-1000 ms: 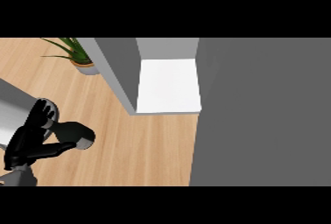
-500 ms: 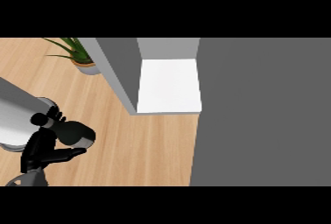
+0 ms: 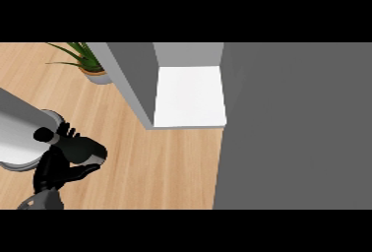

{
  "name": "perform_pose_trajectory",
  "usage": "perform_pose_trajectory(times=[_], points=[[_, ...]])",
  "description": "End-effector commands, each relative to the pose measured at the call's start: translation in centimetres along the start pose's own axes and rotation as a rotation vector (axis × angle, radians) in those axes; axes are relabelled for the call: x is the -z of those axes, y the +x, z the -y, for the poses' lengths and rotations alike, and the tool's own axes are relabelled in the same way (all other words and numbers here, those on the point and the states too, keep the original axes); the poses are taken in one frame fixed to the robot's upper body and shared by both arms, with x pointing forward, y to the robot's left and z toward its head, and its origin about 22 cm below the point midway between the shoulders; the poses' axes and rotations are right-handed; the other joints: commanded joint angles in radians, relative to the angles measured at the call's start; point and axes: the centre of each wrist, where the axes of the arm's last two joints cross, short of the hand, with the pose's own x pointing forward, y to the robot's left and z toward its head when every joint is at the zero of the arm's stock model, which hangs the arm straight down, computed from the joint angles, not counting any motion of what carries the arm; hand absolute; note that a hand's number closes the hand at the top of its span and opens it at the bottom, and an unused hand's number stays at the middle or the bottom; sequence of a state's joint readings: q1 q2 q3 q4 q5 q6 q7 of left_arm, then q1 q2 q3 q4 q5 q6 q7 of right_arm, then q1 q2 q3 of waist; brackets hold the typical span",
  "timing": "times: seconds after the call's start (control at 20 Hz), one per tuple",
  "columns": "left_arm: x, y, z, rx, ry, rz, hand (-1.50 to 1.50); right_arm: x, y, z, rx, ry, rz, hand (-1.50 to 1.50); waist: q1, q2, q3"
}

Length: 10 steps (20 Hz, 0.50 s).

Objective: Pick up the wine, place it into the cabinet and close the cabinet

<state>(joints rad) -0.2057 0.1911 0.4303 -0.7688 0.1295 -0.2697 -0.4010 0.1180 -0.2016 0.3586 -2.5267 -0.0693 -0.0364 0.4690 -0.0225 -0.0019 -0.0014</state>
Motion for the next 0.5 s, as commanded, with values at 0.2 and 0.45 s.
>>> perform_pose_trajectory(times=[0.2,0.45], points=[[0.4,-1.5,1.3,-0.165,0.031,0.027,-1.50,-3.2,4.2,0.2,0.033,0.029,0.070,-1.50,0.007,0.001,0.001],[0.4,-1.9,1.5,-0.184,0.001,0.007,-1.50,-4.0,5.2,-0.3,0.047,0.023,0.081,-1.50,0.005,-0.001,0.000]])
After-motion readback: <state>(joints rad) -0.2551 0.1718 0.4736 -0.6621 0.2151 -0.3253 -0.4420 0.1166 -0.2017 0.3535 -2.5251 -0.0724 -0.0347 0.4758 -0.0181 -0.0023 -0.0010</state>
